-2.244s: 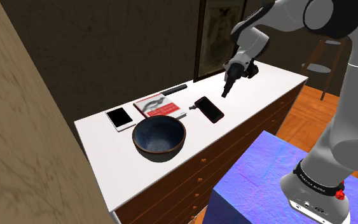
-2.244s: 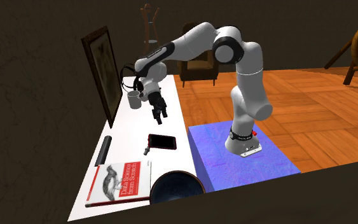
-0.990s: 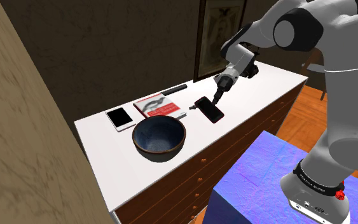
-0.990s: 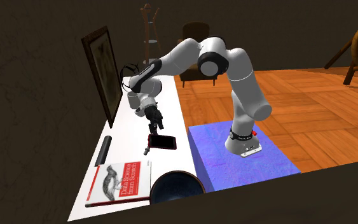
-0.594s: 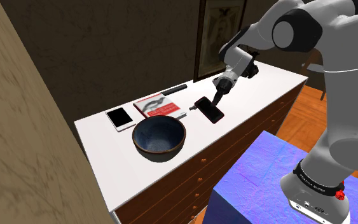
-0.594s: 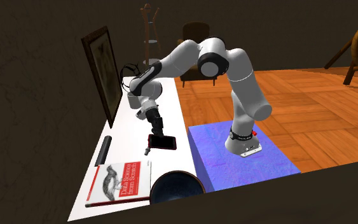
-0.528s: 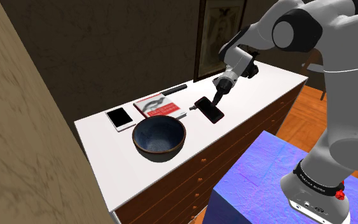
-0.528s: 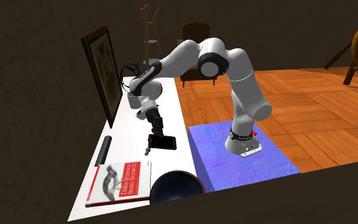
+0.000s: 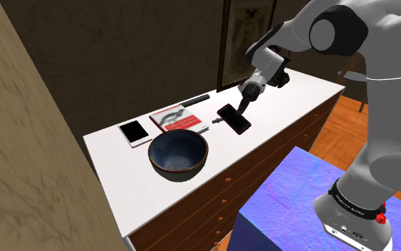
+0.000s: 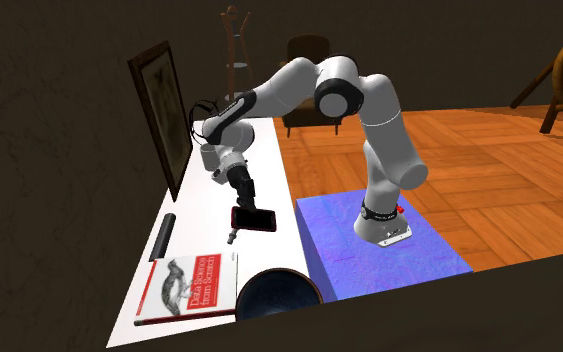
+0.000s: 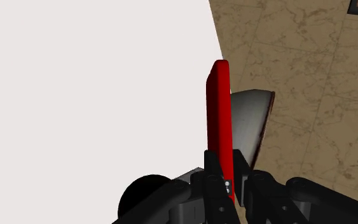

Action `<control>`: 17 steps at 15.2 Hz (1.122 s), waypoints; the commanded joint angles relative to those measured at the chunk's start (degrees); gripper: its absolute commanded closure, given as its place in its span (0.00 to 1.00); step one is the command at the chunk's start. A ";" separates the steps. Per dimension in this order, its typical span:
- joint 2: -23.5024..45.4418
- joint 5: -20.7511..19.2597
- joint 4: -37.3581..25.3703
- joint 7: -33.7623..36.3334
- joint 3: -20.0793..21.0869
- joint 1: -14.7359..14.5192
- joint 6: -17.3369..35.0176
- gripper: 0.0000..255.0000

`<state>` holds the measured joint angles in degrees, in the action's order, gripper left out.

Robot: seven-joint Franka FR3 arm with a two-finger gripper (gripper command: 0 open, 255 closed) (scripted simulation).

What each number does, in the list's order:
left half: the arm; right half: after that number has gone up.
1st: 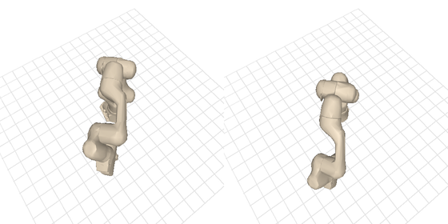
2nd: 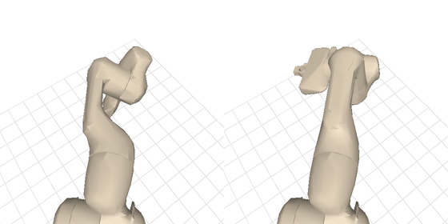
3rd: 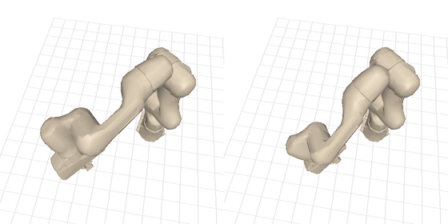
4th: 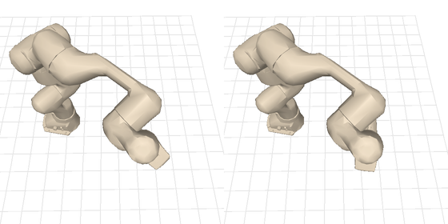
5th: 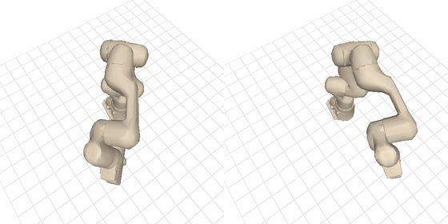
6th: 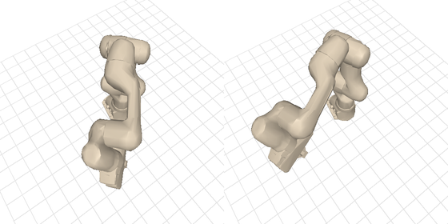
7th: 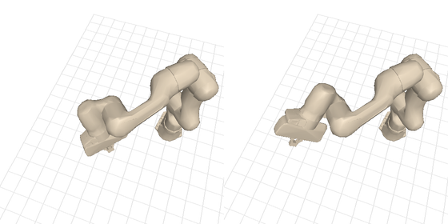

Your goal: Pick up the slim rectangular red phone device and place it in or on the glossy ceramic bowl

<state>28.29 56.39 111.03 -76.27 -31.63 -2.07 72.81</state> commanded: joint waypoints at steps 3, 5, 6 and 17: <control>-2.27 -0.61 -0.06 1.83 -0.55 -0.23 -1.08 1.00; -3.38 -0.85 -0.12 2.79 -0.79 -0.37 -1.58 1.00; -3.92 -0.96 -0.16 3.27 -0.90 -0.44 -1.84 1.00; -9.45 -1.82 -1.40 8.85 -1.88 -1.01 -4.81 1.00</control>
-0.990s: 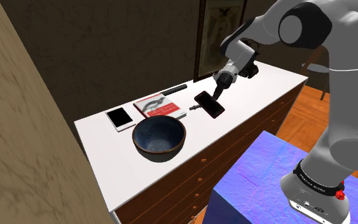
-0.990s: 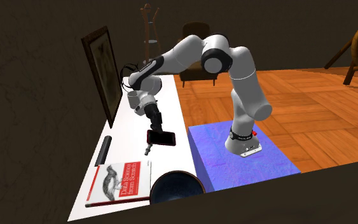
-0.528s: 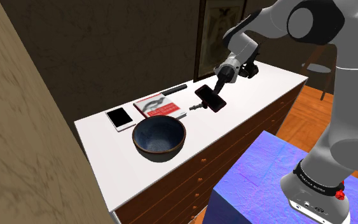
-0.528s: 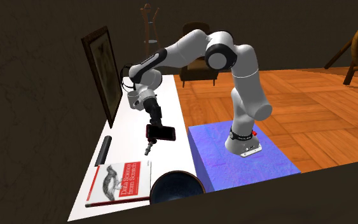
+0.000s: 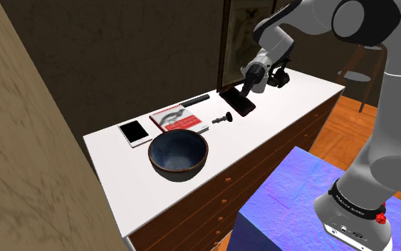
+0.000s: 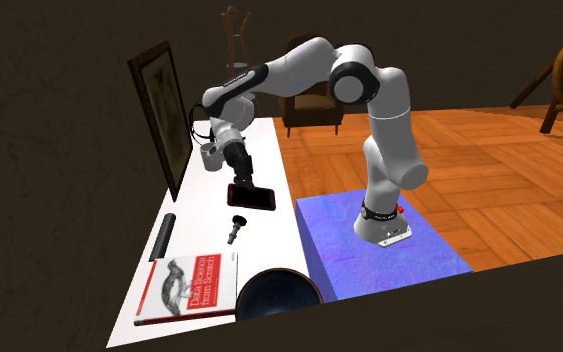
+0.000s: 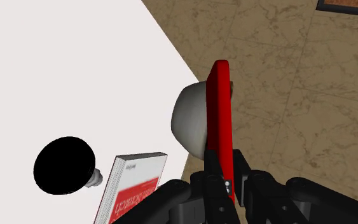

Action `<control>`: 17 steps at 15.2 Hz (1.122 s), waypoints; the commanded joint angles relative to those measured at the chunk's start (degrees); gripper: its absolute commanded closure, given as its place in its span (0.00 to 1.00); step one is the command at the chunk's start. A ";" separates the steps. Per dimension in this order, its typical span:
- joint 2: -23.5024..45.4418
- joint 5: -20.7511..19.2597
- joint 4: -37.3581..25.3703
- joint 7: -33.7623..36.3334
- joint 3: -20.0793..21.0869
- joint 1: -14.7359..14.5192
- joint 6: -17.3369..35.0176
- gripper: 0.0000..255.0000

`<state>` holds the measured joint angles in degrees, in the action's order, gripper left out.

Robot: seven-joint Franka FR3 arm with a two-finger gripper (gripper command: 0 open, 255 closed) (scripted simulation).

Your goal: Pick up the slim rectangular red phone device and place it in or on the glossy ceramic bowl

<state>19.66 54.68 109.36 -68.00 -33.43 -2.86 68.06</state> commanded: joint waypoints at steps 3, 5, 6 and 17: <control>-2.15 -0.21 -0.30 2.16 -0.28 -0.32 -0.93 1.00; -3.00 -0.24 -0.73 3.23 -0.39 -0.38 -1.53 1.00; -3.41 -0.25 -0.97 3.77 -0.44 -0.40 -1.83 1.00; -12.35 2.24 6.47 10.56 2.55 -6.98 6.05 1.00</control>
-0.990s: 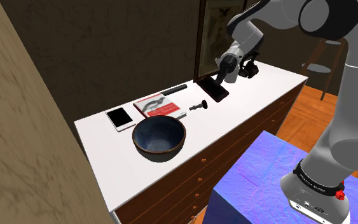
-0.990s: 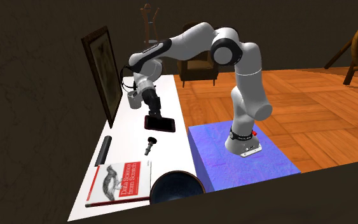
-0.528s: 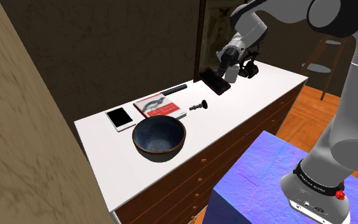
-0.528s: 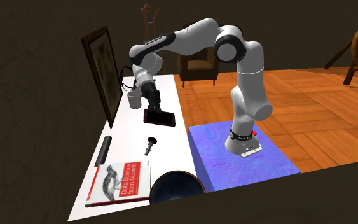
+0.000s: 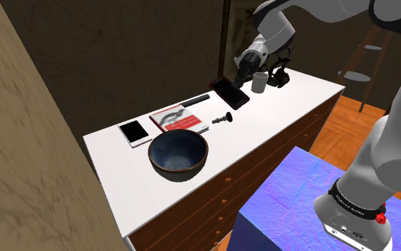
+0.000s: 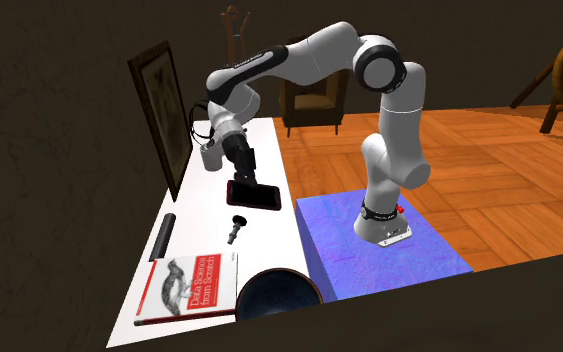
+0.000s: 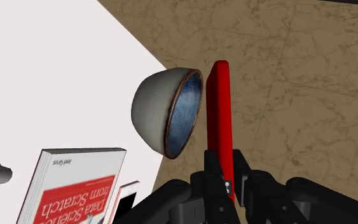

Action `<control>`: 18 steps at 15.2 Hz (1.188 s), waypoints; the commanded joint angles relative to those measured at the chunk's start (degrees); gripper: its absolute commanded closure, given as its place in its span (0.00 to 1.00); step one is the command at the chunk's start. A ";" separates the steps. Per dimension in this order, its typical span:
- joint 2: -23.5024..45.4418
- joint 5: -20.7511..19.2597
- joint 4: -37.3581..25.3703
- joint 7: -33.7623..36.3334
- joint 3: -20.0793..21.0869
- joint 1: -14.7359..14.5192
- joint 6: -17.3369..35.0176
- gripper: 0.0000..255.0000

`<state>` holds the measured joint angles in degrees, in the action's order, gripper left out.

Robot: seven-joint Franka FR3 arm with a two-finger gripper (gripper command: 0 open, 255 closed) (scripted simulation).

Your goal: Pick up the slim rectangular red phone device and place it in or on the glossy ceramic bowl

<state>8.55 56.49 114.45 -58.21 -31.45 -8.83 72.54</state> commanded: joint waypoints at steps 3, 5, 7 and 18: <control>-4.04 2.17 4.59 2.91 2.66 -3.84 6.03 1.00; -5.56 3.52 6.33 4.25 4.19 -5.62 8.93 1.00; -6.80 5.00 7.76 5.51 5.79 -7.35 11.77 1.00; -8.54 14.63 9.93 11.37 14.98 -16.65 26.35 1.00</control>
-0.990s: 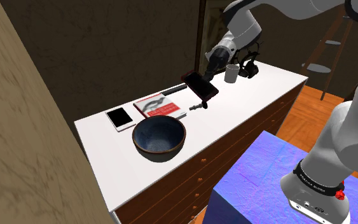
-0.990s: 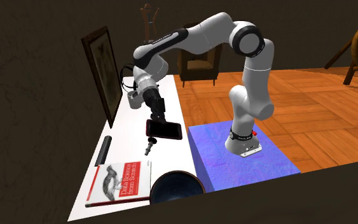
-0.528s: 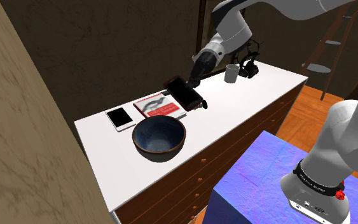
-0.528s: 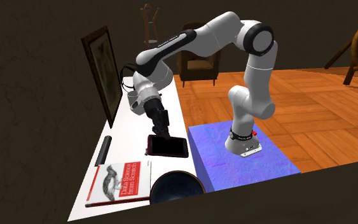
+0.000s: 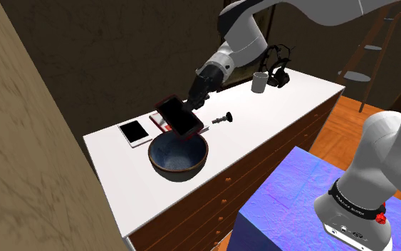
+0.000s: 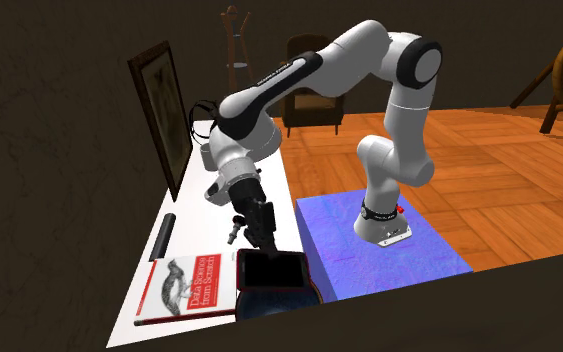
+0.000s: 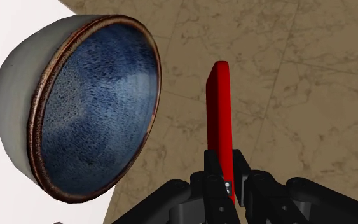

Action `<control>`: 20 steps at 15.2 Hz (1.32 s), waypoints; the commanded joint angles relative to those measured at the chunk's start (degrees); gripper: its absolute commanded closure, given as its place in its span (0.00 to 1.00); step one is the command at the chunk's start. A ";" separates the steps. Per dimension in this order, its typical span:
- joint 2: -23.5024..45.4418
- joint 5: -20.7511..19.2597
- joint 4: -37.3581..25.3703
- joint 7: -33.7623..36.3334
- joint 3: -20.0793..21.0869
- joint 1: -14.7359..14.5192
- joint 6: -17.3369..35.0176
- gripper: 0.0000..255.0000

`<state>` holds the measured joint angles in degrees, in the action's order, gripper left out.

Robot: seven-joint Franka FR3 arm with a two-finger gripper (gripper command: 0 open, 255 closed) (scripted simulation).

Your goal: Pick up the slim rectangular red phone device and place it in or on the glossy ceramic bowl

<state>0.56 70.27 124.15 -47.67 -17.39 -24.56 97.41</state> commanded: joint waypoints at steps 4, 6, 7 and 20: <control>1.15 1.64 1.10 -1.66 0.92 -0.91 2.00 1.00; 2.06 2.05 1.47 -2.90 0.93 -0.89 2.24 1.00; 2.53 2.27 1.64 -3.52 0.93 -0.89 2.35 1.00; 6.85 4.18 2.64 -8.74 1.07 -0.76 3.14 1.00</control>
<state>7.40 74.43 126.79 -56.39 -16.33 -25.32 100.54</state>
